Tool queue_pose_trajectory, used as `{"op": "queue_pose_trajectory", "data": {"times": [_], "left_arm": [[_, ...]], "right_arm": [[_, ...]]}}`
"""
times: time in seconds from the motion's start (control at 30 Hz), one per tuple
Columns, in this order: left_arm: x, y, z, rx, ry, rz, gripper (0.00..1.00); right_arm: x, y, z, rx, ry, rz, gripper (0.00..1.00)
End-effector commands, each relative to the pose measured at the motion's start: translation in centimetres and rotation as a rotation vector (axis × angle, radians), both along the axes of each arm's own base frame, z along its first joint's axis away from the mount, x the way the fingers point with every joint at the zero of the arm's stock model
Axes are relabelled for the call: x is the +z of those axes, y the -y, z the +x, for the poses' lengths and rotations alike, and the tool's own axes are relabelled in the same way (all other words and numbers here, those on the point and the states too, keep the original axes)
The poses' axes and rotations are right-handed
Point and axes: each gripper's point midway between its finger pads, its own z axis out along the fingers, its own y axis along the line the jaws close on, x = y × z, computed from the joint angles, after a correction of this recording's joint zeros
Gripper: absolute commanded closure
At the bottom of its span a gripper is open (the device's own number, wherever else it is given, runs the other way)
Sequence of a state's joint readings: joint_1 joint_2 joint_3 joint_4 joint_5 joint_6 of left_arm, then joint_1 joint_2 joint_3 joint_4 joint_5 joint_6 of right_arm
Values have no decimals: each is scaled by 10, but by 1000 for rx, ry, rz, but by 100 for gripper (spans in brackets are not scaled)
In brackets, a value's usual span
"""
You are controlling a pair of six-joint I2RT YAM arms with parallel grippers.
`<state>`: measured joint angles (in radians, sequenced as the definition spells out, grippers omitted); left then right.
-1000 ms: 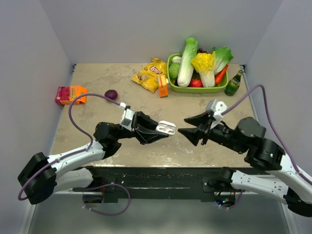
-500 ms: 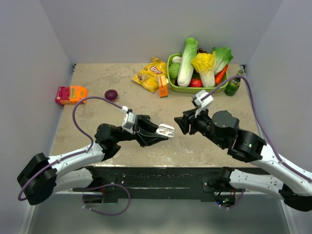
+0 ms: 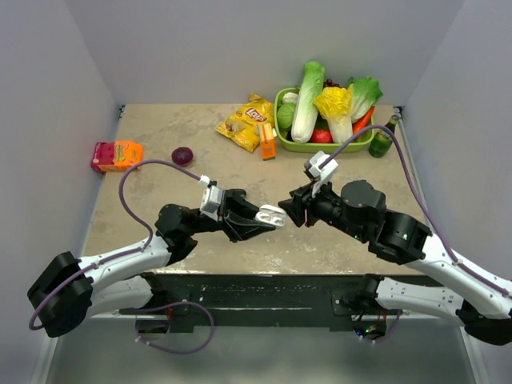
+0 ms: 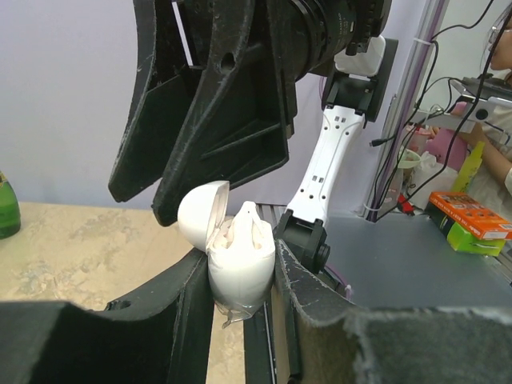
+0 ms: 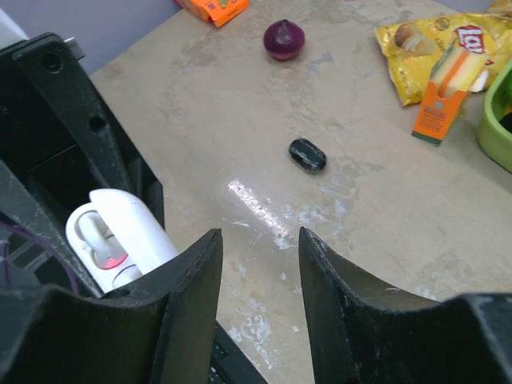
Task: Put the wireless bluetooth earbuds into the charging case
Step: Close the charging case.
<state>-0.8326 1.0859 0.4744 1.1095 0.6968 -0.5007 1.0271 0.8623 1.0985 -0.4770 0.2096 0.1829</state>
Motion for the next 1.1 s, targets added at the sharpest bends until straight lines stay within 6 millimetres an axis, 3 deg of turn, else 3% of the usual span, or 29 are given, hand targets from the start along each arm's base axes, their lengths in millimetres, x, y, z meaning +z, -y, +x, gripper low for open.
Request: {"op": "queue_pose_trajectory", "data": {"times": [0.0, 0.63, 0.73, 0.8, 0.87, 0.9, 1.07], "left_arm": [[13, -5, -1, 28, 60, -49, 100], [6, -2, 15, 97, 8, -27, 100], [5, -2, 21, 125, -8, -28, 100], [3, -2, 27, 158, -23, -21, 100], [-8, -3, 45, 242, -85, 1, 100], [-14, -3, 53, 277, -128, 10, 100], [-77, 3, 99, 451, -363, 112, 100]], "right_arm": [[18, -11, -10, 84, 20, 55, 54], [12, -12, -17, 128, 30, 44, 55], [9, -2, -8, 46, 21, 45, 52], [13, 26, 12, -158, 36, 75, 49], [6, 49, 23, -300, 45, 104, 47], [15, 68, 28, -390, 83, 154, 46], [-31, 60, 32, -413, 6, 109, 39]]}}
